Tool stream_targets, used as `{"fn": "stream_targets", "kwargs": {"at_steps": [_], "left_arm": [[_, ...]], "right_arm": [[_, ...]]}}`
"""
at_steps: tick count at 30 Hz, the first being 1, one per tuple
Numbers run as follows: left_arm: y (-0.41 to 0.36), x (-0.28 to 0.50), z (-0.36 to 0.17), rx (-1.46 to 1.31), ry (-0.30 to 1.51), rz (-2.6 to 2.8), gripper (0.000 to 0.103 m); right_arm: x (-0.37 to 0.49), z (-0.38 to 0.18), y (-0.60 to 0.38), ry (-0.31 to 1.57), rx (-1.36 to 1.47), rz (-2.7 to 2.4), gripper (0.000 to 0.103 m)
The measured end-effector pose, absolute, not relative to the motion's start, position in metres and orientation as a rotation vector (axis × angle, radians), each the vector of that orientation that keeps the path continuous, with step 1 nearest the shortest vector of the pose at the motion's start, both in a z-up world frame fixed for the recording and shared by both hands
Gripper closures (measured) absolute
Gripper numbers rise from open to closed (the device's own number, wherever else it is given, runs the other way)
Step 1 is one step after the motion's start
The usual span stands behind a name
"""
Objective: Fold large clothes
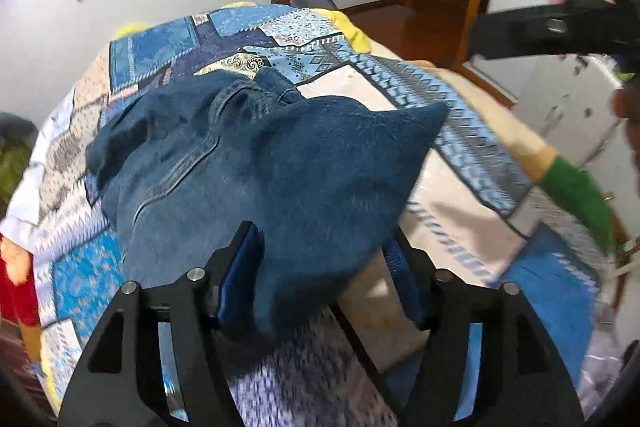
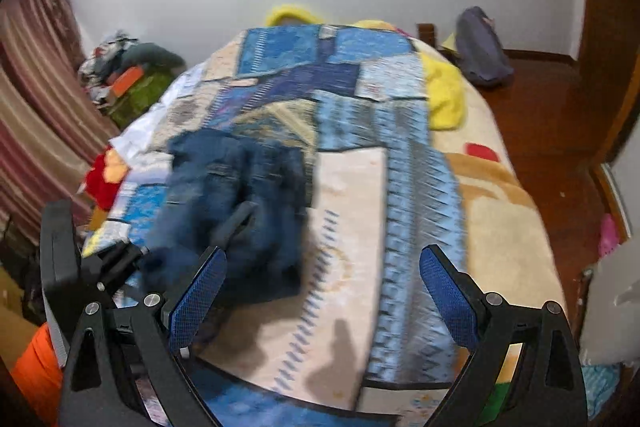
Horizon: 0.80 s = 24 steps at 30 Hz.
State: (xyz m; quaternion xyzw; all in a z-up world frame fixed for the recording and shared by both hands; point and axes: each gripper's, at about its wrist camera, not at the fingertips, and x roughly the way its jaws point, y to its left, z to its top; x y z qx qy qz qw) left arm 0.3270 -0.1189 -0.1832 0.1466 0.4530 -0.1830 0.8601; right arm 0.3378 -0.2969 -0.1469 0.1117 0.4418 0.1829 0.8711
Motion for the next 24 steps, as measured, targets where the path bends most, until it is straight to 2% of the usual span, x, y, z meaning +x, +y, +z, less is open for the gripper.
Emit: {"fn": "stream_targets", "kwargs": {"at_steps": [2, 5, 9, 14, 17, 19, 24], "left_arm": [[-0.105, 0.319, -0.169, 0.279, 0.943, -0.375, 0.038], [-0.078, 0.309, -0.148, 0.236, 0.906, -0.31, 0.024], [-0.033, 0.309, -0.138, 0.183, 0.875, -0.202, 0.022], [0.0, 0.329, -0.178, 0.132, 0.977, -0.106, 0.021], [0.007, 0.332, -0.21, 0.088, 1.037, -0.123, 0.019], [0.011, 0.325, -0.215, 0.062, 1.005, -0.12, 0.008], [0.016, 0.317, -0.217, 0.034, 0.993, -0.148, 0.008]], "right_arm": [[0.343, -0.137, -0.279, 0.912, 0.24, 0.437, 0.006], [0.351, -0.132, -0.254, 0.91, 0.228, 0.487, 0.006], [0.365, -0.152, -0.211, 0.976, 0.17, 0.537, 0.005], [0.385, -0.213, -0.189, 1.131, 0.033, 0.503, 0.005], [0.389, -0.238, -0.214, 1.19, 0.16, 0.541, 0.004], [0.389, -0.25, -0.23, 1.236, 0.249, 0.549, 0.004], [0.379, -0.248, -0.243, 1.239, 0.229, 0.544, 0.003]]}}
